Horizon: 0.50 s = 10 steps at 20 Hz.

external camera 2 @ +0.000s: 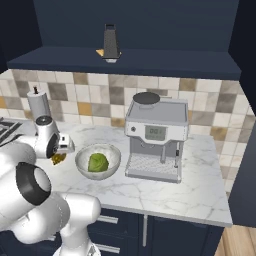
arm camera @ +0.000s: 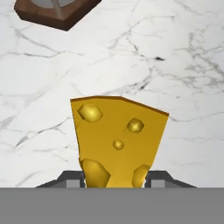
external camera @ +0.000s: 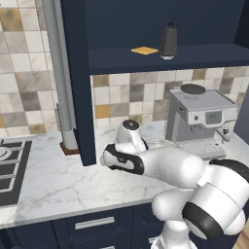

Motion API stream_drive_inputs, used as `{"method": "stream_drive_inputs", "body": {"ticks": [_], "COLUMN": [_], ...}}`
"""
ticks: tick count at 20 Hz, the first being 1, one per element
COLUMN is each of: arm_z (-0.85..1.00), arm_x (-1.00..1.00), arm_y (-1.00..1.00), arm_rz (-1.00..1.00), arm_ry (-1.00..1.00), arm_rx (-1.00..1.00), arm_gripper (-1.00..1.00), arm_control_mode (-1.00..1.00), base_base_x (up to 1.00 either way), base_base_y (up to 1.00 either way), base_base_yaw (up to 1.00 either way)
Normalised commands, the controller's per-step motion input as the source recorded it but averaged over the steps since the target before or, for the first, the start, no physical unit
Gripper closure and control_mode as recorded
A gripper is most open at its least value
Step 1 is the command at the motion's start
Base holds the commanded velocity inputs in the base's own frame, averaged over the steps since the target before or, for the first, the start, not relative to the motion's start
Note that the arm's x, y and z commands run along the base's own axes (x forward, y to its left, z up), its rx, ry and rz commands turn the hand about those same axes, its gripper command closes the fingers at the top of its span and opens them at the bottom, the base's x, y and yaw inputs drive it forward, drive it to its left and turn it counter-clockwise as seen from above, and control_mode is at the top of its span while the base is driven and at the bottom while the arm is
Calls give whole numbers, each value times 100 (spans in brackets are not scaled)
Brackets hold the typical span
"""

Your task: Pick the cheese from the fridge and the cheese grater from the cabinet and place them next to the salad bowl.

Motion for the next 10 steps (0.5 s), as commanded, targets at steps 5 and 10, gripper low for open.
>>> {"method": "stream_drive_inputs", "body": {"ticks": [5, 10], "arm_z": [-25, -20], "arm_x": [22, 23], "arm_y": [-1, -3], "arm_rz": [0, 0], "arm_ry": [0, 0], "arm_rx": [-5, -11], "arm_gripper": [100, 100], "arm_control_mode": [-100, -100], "base_base_x": [0, 0], "base_base_y": [0, 0], "base_base_yaw": [0, 0]}}
